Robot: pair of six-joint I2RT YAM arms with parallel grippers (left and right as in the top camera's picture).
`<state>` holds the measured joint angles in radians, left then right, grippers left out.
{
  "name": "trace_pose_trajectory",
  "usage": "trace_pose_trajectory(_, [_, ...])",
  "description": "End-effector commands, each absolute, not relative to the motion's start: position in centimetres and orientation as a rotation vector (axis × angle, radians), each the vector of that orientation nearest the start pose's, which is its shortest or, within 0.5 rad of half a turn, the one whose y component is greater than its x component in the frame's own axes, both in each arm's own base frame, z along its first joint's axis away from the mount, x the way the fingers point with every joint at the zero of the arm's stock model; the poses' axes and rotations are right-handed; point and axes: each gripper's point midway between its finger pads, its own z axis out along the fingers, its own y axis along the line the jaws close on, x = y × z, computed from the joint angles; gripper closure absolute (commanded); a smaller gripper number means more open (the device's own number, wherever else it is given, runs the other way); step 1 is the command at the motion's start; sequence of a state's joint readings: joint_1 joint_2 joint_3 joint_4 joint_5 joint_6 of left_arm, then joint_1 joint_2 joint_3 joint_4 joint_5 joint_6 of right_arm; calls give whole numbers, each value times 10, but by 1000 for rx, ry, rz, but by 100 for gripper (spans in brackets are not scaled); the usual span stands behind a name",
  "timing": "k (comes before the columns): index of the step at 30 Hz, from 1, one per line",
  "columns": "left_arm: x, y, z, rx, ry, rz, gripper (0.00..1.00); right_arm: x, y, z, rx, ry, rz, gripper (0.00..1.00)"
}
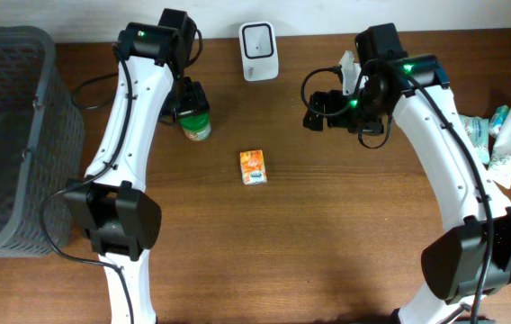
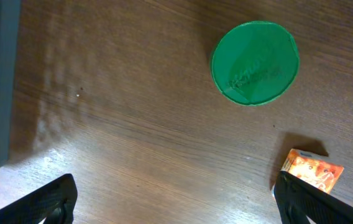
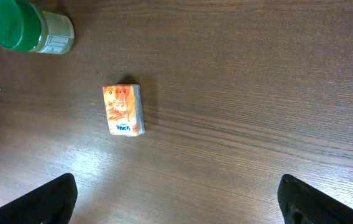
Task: Scan the item barcode
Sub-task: 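Grasp the orange pack with the right gripper and lift it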
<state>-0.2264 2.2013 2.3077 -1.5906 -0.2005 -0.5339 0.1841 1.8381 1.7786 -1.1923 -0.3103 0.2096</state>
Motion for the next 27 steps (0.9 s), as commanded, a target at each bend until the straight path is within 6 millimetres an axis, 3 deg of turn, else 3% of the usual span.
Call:
trace_pose_trajectory(1, [434,-54,178,-459,2905,296,1,396,128,171,-106,2881,496,1])
trace_pose_trajectory(3, [434,-54,178,-459,2903,296,1,396,131,156,-107,2923,515,1])
trace_pose_trajectory(7, [437,-56,178,-460,2895,278,1,396,155,130,-149,2974,631,1])
trace_pose_trajectory(14, [437,-56,178,-460,2895,278,1,404,229,100,-381,2902,676,0])
trace_pose_trajectory(17, [437,-56,178,-460,2895,278,1,410,240,86,-318,2913,694,25])
trace_pose_trajectory(20, [437,-56,178,-460,2895,278,1,405,243,57,-302,2988,711,43])
trace_pose_trajectory(22, [437,-56,178,-460,2895,278,1,397,250,44,-309,3026,768,48])
trace_pose_trajectory(27, [437,-56,178,-460,2895,278,1,388,260,31,-349,3058,749,48])
